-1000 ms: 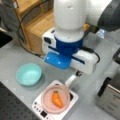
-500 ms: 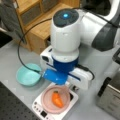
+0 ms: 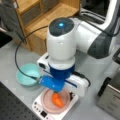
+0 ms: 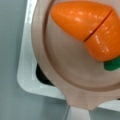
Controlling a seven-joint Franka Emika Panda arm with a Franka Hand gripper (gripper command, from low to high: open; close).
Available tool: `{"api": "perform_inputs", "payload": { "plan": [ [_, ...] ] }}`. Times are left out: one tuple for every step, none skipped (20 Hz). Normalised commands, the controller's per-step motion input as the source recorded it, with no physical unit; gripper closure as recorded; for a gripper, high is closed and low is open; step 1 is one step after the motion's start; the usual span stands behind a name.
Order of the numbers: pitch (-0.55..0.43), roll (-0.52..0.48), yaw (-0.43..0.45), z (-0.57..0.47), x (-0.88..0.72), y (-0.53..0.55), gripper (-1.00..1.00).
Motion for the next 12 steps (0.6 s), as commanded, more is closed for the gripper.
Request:
{"api": "perform_inputs", "payload": {
  "plan": [
    [0.040, -0.168, 0.131, -0.10, 0.43, 0.04, -1.00],
    [0.039, -0.172, 0.135, -0.11, 0.43, 0.03, -1.00],
    [0.042, -0.176, 0.140, -0.09, 0.41, 0.02, -1.00],
    [0.045, -0.180, 0.146, -0.07, 0.40, 0.01, -1.00],
    [0.045, -0.183, 0.159, -0.06, 0.39, 0.00, -1.00],
    [0.047, -0.185, 0.170, -0.03, 0.37, -0.02, -1.00],
    [0.053, -0.188, 0.173, -0.01, 0.35, -0.03, -1.00],
    [0.055, -0.188, 0.180, 0.01, 0.34, -0.03, -1.00],
    [0.053, -0.187, 0.187, 0.01, 0.32, -0.04, -1.00],
    [0.053, -0.190, 0.193, 0.01, 0.30, -0.06, -1.00],
    [0.055, -0.192, 0.209, 0.00, 0.29, -0.08, -1.00],
    [0.063, -0.195, 0.238, 0.00, 0.27, -0.11, -1.00]
  ]
}}
